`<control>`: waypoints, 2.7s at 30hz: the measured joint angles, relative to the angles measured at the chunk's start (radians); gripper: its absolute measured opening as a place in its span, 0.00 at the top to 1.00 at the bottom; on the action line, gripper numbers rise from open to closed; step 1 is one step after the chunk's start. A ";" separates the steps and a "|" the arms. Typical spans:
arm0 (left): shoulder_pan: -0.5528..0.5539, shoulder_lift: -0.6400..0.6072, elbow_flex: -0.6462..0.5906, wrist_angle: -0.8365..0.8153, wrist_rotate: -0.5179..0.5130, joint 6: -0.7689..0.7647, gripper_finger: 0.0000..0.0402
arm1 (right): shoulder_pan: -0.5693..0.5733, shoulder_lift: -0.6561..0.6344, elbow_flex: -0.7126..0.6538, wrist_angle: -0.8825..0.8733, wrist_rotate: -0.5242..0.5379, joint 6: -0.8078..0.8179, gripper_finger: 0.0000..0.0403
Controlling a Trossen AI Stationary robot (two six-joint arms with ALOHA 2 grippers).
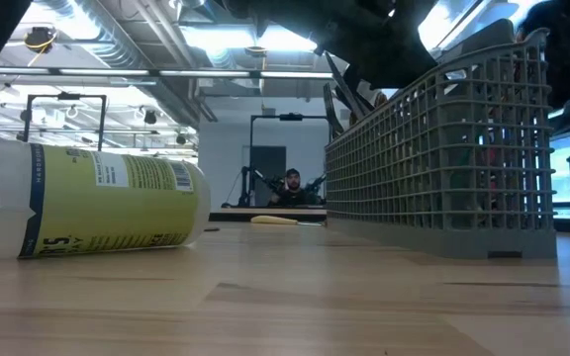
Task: Sort silverware
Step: Put the fork into the silverware basket, then put the table knife into the silverware basket
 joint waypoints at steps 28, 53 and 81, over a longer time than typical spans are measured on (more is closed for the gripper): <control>0.083 -0.033 0.001 -0.152 -0.143 0.116 1.00 | -0.019 0.253 0.118 0.108 -0.108 -0.056 1.00; 0.082 -0.048 0.000 -0.201 -0.177 0.098 1.00 | -0.018 0.254 0.116 0.150 -0.123 -0.068 1.00; 0.045 -0.389 -0.011 -0.561 -0.460 0.350 1.00 | -0.018 0.252 0.143 0.001 0.101 -0.085 1.00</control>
